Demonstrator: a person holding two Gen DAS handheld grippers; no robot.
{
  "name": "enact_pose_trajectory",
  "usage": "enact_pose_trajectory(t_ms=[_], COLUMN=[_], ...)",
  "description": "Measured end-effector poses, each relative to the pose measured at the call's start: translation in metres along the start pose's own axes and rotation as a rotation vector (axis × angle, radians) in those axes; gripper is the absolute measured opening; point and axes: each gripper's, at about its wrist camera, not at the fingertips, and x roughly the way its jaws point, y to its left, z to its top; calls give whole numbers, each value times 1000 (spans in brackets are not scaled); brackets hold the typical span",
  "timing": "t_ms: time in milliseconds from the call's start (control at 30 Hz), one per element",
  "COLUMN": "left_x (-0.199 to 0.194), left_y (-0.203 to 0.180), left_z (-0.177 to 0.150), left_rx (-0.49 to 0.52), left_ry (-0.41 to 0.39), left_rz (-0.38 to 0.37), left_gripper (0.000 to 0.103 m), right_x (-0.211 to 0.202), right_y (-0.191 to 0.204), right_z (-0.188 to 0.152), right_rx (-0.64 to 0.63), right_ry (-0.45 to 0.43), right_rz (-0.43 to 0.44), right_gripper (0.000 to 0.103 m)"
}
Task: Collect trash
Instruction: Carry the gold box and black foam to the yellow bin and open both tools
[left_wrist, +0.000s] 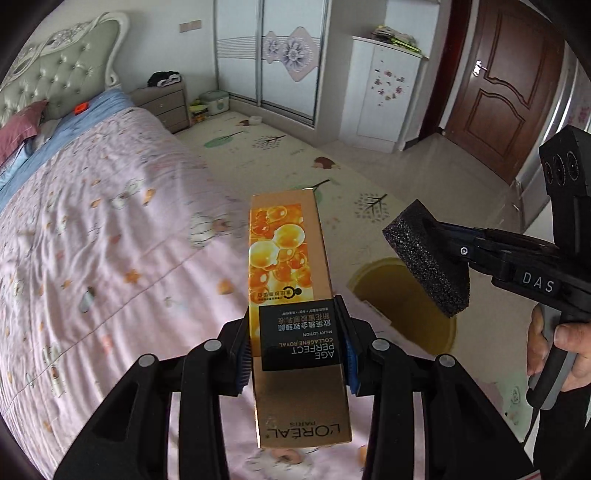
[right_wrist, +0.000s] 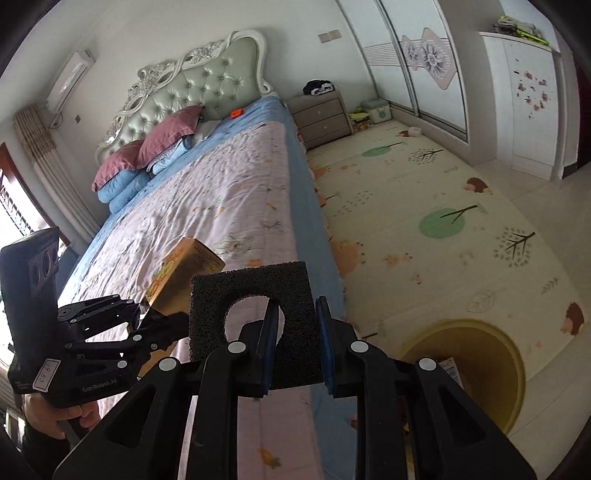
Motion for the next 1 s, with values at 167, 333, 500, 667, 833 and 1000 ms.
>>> enact_pose_trajectory(t_ms=[167, 333, 500, 667, 833, 1000], left_x=[25, 55, 86, 117, 143, 161], left_y=[-57, -97, -128, -153, -166, -176], left_z=[13, 22, 31, 36, 38, 39], left_rx=[74, 131, 166, 208, 207, 213], left_ry=[26, 73, 135, 199, 258, 293], left_rz=[-74, -129, -172, -193, -215, -225], left_gripper=[39, 39, 39, 39, 39, 39], right_x=[-24, -46, -61, -68, -67, -57], right_y=[-44, -81, -118, -159, -186, -195], right_z=[-8, -20, -37, -56, -68, -70], right_rx=[51, 103, 144, 203, 242, 262], right_ry=[-11, -15, -9, 11, 35, 56], right_rz=[-64, -111, -167, -222, -245, -249], right_gripper=[21, 21, 21, 21, 21, 21])
